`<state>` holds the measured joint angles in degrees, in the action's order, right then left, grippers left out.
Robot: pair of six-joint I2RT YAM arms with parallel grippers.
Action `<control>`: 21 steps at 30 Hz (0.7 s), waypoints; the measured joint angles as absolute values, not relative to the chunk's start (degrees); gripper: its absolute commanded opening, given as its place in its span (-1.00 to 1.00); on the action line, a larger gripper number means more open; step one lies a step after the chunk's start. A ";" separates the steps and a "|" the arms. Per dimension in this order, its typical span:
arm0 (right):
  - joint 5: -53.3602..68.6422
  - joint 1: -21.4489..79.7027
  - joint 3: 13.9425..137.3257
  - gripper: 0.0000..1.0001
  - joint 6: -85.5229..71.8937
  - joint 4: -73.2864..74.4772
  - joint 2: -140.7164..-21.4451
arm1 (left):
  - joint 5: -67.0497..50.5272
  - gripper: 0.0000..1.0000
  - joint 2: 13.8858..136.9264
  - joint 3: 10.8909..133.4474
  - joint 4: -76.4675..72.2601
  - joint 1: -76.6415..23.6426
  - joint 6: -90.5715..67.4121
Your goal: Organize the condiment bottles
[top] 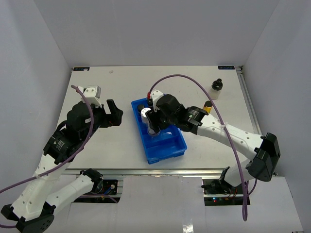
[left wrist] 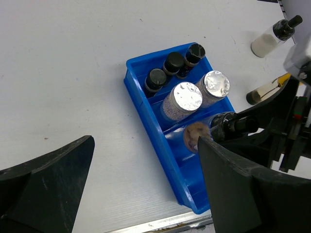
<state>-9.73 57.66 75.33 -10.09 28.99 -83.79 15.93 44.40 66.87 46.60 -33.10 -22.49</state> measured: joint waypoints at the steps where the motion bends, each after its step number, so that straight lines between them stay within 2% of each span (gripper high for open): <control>1: -10.10 57.92 74.87 -0.85 -10.18 28.49 -84.25 | 16.01 0.96 44.33 66.87 46.74 -33.10 -22.60; 10: -13.97 60.21 71.62 -0.82 -10.77 26.08 -87.95 | 16.52 0.96 43.62 66.87 47.30 -33.10 -23.42; 12: -15.59 60.93 70.42 -0.67 -11.04 24.77 -88.05 | 16.78 0.96 43.28 66.87 47.62 -33.10 -23.46; 18: -20.68 62.97 66.54 -0.43 -12.45 20.70 -88.62 | 17.43 0.96 42.71 66.87 47.80 -33.10 -23.48; 21: -22.80 63.77 66.48 -0.09 -13.32 19.58 -89.84 | 17.65 0.96 42.70 66.87 47.85 -33.10 -23.46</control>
